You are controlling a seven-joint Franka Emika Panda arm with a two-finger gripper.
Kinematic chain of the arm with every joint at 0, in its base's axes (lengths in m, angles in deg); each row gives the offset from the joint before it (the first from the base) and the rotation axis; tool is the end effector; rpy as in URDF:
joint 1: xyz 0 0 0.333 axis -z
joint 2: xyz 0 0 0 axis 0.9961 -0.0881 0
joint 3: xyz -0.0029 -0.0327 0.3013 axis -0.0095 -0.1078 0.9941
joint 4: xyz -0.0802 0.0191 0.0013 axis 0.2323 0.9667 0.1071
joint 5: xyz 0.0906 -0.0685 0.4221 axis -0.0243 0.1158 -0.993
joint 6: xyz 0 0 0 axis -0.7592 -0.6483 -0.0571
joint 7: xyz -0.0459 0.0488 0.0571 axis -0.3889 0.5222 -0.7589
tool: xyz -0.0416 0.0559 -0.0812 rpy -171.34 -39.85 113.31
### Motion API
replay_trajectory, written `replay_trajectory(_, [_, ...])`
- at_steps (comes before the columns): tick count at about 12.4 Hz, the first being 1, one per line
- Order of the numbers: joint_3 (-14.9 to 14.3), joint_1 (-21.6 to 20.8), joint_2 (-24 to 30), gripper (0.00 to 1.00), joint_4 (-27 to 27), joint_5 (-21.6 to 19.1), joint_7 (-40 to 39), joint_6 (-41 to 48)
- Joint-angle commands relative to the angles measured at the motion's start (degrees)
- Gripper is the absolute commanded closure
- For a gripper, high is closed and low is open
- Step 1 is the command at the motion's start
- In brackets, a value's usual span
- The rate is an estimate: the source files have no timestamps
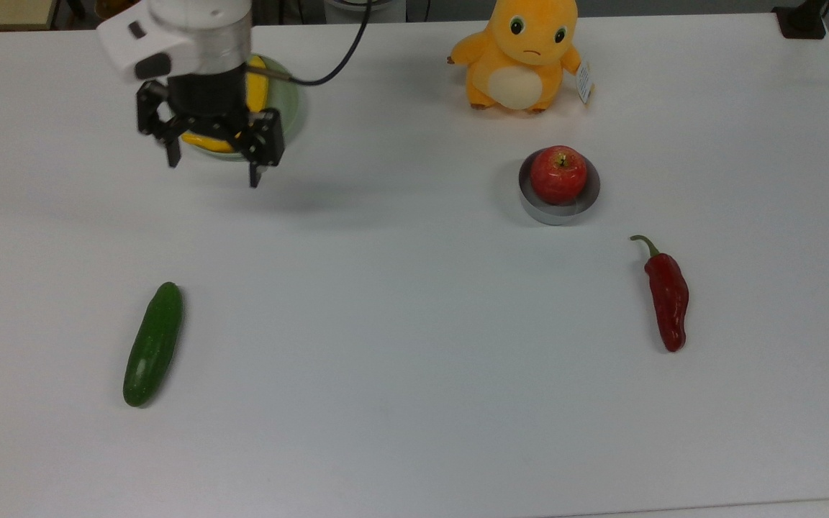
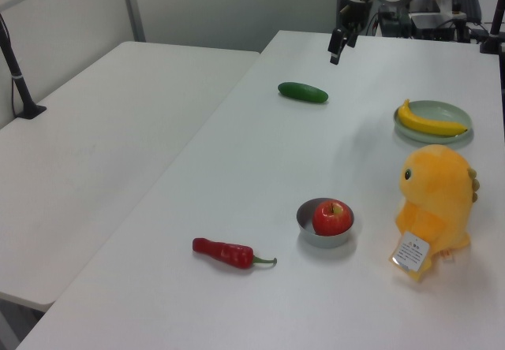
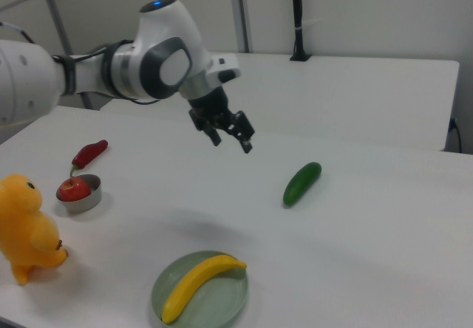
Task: Put the cucumber on the left side of the bowl
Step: 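Move the gripper over the green cucumber and lower to grasp it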
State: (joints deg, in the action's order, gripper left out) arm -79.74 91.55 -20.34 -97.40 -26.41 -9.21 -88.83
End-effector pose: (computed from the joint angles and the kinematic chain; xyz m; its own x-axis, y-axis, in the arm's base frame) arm 0.6942 -0.0663 0.4587 0.9642 -0.0959 0.2474 -0.1295 -0.9839 0.1235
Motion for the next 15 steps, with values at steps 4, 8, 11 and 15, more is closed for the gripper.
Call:
replay_trajectory(4, [0.2,2.6,-15.6,0.00,15.9,1.2,-4.5,-3.6])
replay_trajectory(8, [-2.5,3.0,-23.6,0.00,20.2,1.4,2.7,-13.2])
replay_trajectory(11, [-4.5,3.0,-27.7,0.00,21.2,3.2,3.2,-17.7])
replay_trajectory(15, [-5.2,2.8,-30.4,0.00,21.1,3.2,3.3,-21.0])
